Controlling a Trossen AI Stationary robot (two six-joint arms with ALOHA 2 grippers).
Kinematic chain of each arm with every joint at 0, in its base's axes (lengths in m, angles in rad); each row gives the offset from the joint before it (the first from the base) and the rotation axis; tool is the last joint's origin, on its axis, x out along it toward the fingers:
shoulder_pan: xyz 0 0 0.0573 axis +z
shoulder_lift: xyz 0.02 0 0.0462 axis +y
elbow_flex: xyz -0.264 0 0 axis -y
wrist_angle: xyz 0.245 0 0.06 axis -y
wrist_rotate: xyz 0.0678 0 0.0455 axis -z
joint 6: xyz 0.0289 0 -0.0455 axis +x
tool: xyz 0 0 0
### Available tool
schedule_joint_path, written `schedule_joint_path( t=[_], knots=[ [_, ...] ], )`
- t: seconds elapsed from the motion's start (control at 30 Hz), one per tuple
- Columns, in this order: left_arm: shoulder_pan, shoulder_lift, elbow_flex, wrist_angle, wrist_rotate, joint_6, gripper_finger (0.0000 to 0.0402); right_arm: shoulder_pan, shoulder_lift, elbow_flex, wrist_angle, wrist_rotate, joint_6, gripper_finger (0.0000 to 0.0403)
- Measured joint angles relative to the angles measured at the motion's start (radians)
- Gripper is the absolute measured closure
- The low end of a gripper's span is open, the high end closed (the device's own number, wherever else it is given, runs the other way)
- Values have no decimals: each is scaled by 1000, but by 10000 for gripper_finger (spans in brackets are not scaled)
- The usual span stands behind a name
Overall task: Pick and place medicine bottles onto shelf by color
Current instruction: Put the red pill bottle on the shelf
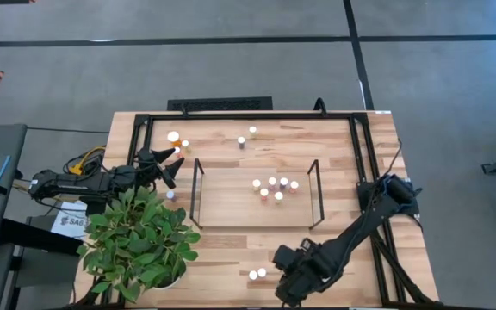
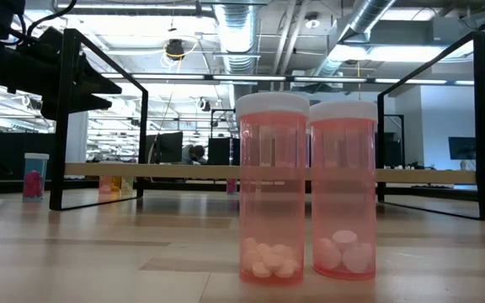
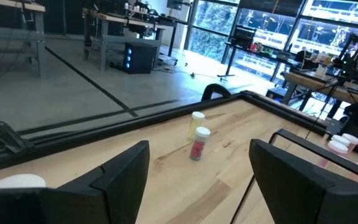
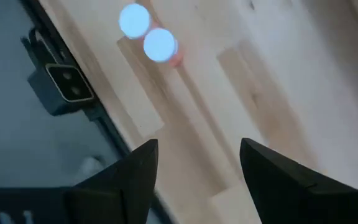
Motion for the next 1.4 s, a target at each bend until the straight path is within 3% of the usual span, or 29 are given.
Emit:
schedule_joint_path(
  t=[0.33,0.57,0.9,1.1,1.4],
  knots=[
    [0,0,0,0,0,0,137,-43,2,-1,133,0,-439,154],
    [0,0,0,0,0,0,137,-40,43,-5,219,0,-623,154],
    [0,-2,0,0,0,0,137,-40,135,-6,247,-1,-666,152],
    [0,-2,0,0,0,0,137,-40,132,-11,246,81,-718,152],
    [0,-2,0,0,0,0,137,-43,151,-13,291,113,-768,152]
  ],
)
